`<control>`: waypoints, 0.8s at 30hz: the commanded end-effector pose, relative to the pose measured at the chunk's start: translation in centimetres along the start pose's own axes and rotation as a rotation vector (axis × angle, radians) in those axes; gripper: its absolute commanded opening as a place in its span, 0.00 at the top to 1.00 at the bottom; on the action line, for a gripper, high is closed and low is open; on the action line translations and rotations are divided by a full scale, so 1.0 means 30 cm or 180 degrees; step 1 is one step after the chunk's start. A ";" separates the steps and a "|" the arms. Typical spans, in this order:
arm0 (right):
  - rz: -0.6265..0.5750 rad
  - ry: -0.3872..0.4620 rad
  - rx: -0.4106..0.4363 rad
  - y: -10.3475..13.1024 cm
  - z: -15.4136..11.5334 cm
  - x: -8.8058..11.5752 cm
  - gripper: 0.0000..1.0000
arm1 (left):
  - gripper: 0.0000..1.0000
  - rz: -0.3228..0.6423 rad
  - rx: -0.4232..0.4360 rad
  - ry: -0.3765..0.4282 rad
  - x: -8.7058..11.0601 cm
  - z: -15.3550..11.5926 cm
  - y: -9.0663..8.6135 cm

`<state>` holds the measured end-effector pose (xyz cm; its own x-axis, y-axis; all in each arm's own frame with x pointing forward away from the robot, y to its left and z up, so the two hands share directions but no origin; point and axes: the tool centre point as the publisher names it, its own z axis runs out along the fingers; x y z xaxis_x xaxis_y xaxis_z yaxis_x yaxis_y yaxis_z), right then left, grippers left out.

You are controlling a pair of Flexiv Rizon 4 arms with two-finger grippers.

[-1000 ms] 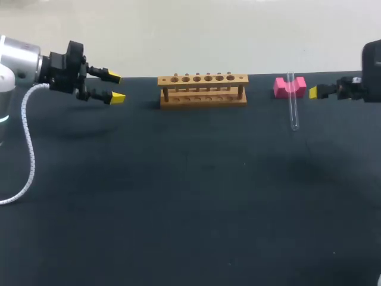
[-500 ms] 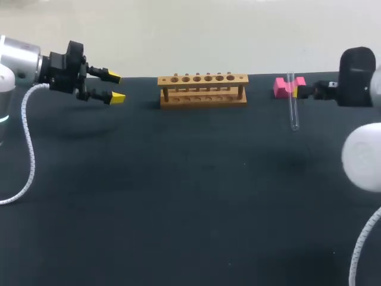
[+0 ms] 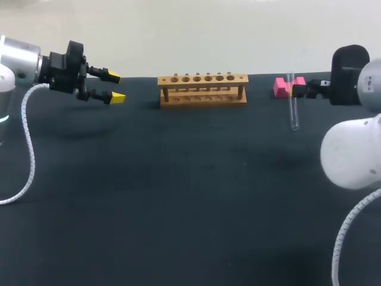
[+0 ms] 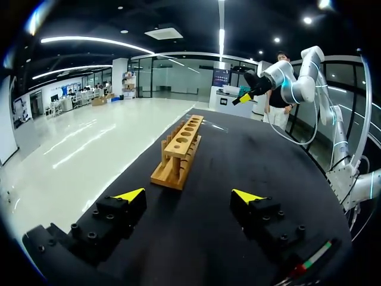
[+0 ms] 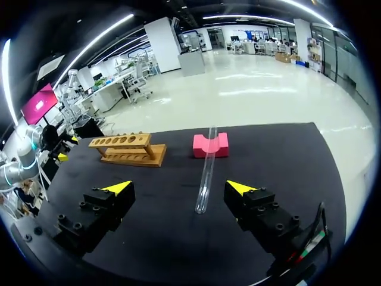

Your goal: Grasp the test tube, adjust it, and insert it.

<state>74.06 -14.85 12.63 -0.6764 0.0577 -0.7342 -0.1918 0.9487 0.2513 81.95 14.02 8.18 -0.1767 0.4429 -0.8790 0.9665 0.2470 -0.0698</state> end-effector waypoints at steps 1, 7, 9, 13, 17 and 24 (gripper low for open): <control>-0.0225 -0.0413 0.0969 0.004 0.062 0.036 0.00 | 0.00 0.0010 -0.0020 -0.0012 0.004 -0.001 -0.007; -0.0499 -0.0698 0.1002 -0.023 0.098 0.036 0.00 | 0.00 0.0010 -0.0020 -0.0012 0.004 -0.001 -0.007; -0.0576 -0.0726 0.1017 -0.033 0.104 0.032 0.00 | 0.00 0.0010 -0.0020 -0.0012 0.004 -0.001 -0.007; -0.0596 -0.0714 0.0996 -0.048 0.101 0.016 0.00 | 0.00 0.0010 -0.0020 -0.0012 0.004 -0.001 -0.007; -0.0527 -0.0580 0.0951 -0.052 0.093 0.001 0.00 | 0.00 0.0010 -0.0020 -0.0012 0.004 -0.001 -0.007; -0.0476 -0.0342 0.0948 -0.062 0.090 -0.008 0.00 | 0.00 0.0010 -0.0020 -0.0012 0.004 -0.001 -0.007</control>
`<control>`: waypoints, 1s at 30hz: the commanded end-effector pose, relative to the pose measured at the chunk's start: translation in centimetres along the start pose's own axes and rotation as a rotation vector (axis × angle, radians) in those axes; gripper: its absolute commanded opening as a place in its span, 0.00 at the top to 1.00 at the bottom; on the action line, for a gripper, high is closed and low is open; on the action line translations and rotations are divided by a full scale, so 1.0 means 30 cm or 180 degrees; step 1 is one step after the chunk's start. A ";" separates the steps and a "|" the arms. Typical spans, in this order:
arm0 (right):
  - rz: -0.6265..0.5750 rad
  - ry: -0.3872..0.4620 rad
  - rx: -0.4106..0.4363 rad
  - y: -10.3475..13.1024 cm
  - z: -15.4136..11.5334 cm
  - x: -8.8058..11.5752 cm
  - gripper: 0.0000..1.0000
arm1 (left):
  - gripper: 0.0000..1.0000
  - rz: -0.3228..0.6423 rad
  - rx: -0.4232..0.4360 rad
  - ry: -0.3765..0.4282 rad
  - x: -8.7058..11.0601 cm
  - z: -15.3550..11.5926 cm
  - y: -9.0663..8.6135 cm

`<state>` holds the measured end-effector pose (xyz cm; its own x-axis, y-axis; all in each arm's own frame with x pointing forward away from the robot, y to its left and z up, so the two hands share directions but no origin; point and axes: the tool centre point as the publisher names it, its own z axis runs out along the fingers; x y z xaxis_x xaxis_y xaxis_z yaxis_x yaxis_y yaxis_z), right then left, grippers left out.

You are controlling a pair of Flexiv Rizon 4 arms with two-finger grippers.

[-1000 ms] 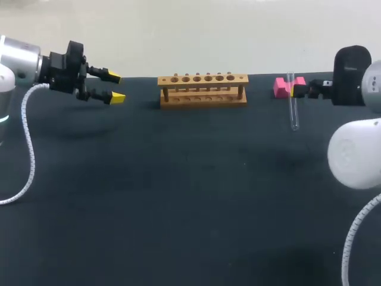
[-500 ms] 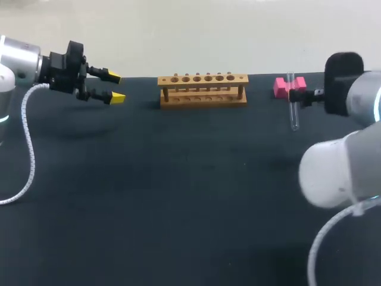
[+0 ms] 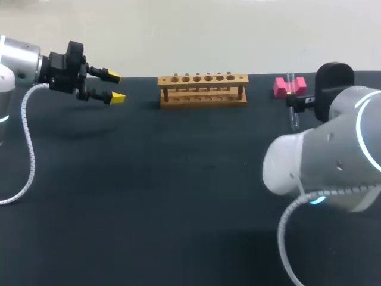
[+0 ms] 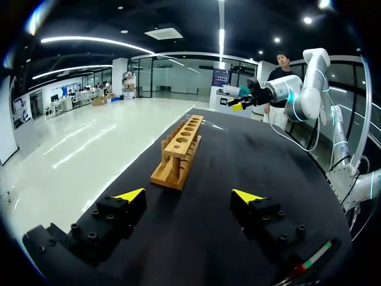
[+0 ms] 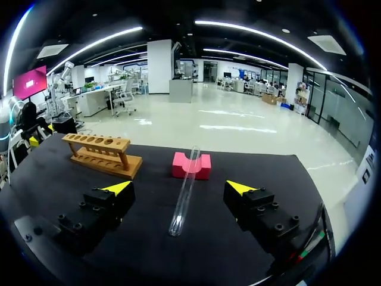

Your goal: Grasp the test tube, adjust it, and insert it.

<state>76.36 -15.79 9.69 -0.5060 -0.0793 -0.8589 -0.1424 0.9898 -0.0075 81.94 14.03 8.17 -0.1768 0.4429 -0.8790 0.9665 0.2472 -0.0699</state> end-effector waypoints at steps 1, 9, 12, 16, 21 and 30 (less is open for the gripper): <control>0.0048 0.0267 0.0333 -0.004 -0.008 -0.026 0.00 | 0.00 0.0010 -0.0020 -0.0012 0.004 -0.001 -0.007; 0.0184 0.0443 0.0266 0.004 0.047 0.009 0.00 | 0.00 0.0010 -0.0020 -0.0012 0.004 -0.001 -0.007; 0.0219 0.0393 0.0282 0.004 0.069 0.015 0.00 | 0.00 0.0010 -0.0020 -0.0012 0.004 -0.001 -0.007; 0.0251 0.0390 0.0280 0.007 0.106 0.025 0.00 | 0.00 0.0010 -0.0020 -0.0012 0.004 -0.001 -0.007; 0.0274 0.0385 0.0238 0.024 0.146 0.034 0.00 | 0.00 0.0010 -0.0020 -0.0012 0.004 -0.001 -0.007; 0.0326 0.0426 0.0133 0.023 0.208 0.049 0.00 | 0.00 0.0010 -0.0020 -0.0012 0.004 -0.001 -0.007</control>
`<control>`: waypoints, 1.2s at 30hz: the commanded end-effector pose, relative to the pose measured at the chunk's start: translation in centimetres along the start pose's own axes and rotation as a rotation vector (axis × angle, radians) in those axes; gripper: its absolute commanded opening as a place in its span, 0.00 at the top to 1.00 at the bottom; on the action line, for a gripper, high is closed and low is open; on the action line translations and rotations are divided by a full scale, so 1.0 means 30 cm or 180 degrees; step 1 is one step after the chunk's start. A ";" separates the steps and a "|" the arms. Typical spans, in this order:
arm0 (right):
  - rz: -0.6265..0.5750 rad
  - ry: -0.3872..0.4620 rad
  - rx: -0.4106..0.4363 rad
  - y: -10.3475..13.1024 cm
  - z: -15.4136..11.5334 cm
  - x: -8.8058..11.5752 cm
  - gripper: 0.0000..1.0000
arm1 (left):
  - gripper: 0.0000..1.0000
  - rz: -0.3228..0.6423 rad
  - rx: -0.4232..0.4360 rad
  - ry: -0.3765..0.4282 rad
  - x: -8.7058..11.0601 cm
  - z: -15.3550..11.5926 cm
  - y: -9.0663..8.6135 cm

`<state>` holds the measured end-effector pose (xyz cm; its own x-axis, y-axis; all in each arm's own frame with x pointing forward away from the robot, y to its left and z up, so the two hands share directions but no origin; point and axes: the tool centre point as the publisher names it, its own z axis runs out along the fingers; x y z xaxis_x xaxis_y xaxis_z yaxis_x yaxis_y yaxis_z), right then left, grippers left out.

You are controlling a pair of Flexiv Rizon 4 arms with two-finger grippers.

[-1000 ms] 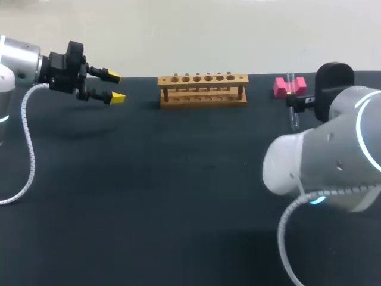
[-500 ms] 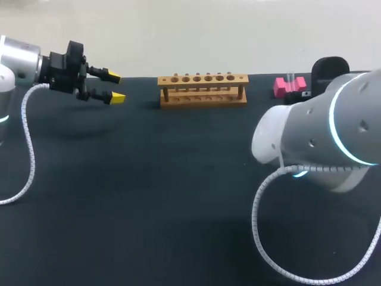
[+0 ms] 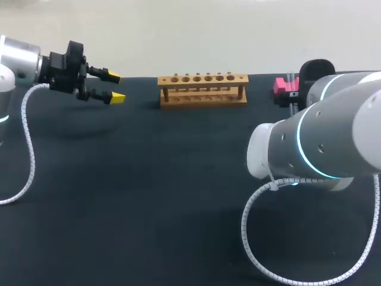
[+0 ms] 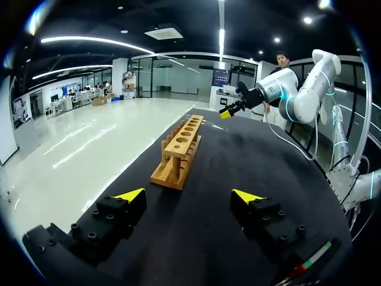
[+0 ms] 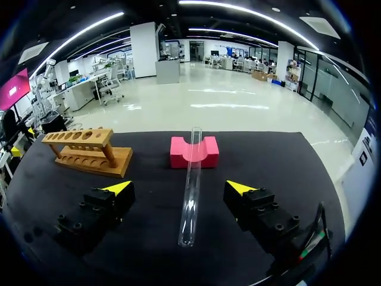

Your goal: Grasp the test tube, adjust it, and insert it.

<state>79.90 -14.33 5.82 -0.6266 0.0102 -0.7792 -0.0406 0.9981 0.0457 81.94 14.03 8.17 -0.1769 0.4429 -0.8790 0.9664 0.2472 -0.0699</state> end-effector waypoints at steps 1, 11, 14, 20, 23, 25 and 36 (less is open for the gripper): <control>-0.0004 -0.0005 -0.0042 -0.009 0.043 -0.003 0.00 | 0.00 0.0010 -0.0020 -0.0012 0.004 -0.001 -0.007; 0.0000 0.0022 -0.0124 -0.028 0.116 0.017 0.00 | 0.00 0.0010 -0.0020 -0.0012 0.004 -0.001 -0.007; 0.0006 0.0018 -0.0127 -0.034 0.138 0.021 0.00 | 0.00 0.0010 -0.0020 -0.0012 0.004 -0.001 -0.007; -0.0022 0.0014 -0.0125 -0.044 0.180 0.023 0.00 | 0.00 0.0010 -0.0020 -0.0012 0.004 -0.001 -0.007; -0.0021 0.0010 -0.0131 -0.048 0.194 0.019 0.00 | 0.00 0.0010 -0.0020 -0.0012 0.004 -0.001 -0.007; -0.0025 0.0012 -0.0138 -0.050 0.203 0.016 0.00 | 0.00 0.0010 -0.0020 -0.0012 0.004 -0.001 -0.007; -0.0002 0.0063 -0.0174 -0.065 0.248 0.022 0.00 | 0.00 0.0010 -0.0020 -0.0012 0.004 -0.001 -0.007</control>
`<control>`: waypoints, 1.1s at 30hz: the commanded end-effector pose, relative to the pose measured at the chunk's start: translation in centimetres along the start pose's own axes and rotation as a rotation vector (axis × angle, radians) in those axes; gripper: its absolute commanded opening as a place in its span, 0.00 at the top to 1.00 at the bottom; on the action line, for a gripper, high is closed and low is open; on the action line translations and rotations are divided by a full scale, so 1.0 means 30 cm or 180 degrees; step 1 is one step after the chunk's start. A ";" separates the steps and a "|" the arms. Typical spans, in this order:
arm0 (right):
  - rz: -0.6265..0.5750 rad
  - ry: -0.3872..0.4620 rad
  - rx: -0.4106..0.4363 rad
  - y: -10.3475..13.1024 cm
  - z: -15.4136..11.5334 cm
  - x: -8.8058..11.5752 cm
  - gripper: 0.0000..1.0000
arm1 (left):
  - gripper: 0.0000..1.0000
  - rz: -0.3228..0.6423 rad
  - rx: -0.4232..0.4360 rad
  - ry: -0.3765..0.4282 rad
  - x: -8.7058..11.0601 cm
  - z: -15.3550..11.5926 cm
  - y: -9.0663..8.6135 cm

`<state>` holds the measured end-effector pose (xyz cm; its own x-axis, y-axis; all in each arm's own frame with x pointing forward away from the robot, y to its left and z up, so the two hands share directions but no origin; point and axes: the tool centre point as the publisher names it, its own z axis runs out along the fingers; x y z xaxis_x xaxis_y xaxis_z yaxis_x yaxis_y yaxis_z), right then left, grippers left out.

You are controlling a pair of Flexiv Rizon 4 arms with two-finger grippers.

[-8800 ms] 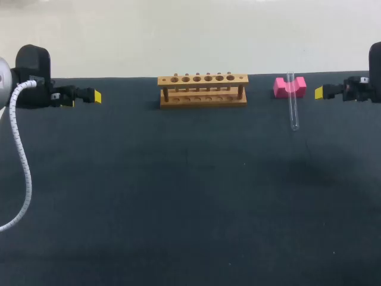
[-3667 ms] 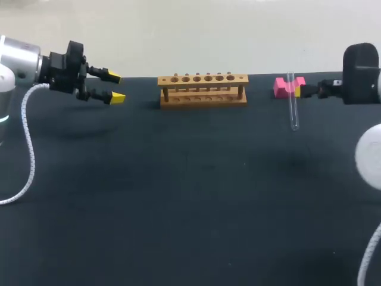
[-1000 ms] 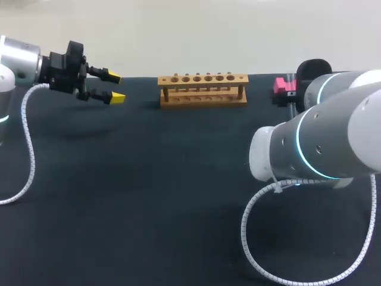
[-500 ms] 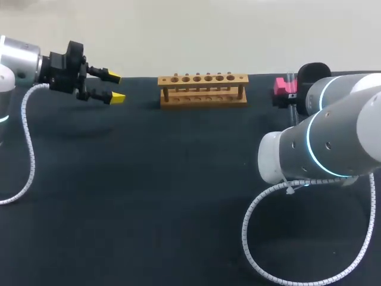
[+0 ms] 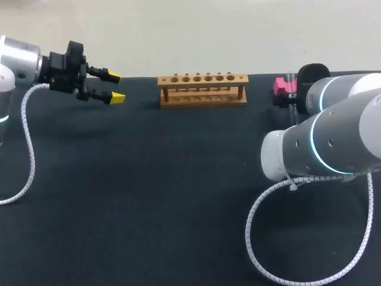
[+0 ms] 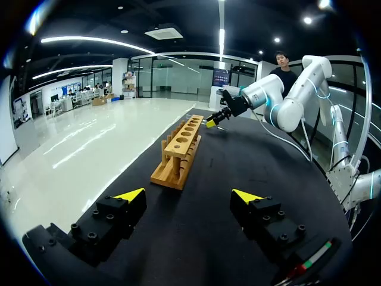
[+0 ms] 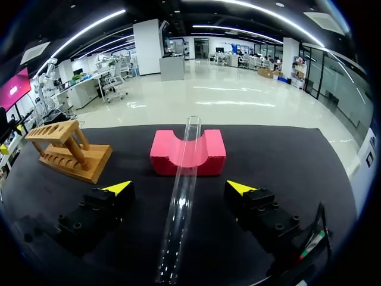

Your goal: Grasp the test tube, adjust it, and insert it.

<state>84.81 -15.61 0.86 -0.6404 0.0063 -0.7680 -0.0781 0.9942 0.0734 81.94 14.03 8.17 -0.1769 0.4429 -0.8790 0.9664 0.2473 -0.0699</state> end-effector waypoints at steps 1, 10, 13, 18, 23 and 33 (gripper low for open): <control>0.0006 0.0006 -0.0025 -0.009 0.019 -0.004 0.00 | 0.00 0.0010 -0.0020 -0.0012 0.004 -0.001 -0.007; 0.0023 0.0011 -0.0003 -0.015 0.038 0.000 0.00 | 0.00 0.0010 -0.0020 -0.0012 0.004 -0.001 -0.007; 0.0019 0.0028 0.0001 -0.015 0.046 0.006 0.00 | 0.00 0.0010 -0.0020 -0.0012 0.004 -0.001 -0.007; 0.0031 0.0049 0.0009 -0.016 0.059 0.012 0.24 | 0.00 0.0010 -0.0020 -0.0012 0.004 -0.001 -0.007; 0.0026 0.0068 0.0008 -0.017 0.066 0.016 0.22 | 0.00 0.0010 -0.0020 -0.0012 0.004 -0.001 -0.007; 0.0014 0.0081 0.0008 -0.017 0.069 0.017 0.38 | 0.00 0.0010 -0.0020 -0.0012 0.004 -0.001 -0.007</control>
<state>85.96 -15.98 -0.84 -0.6586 0.0073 -0.7524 -0.0744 0.9944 0.0748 81.94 14.03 8.17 -0.1769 0.4429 -0.8790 0.9664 0.2473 -0.0699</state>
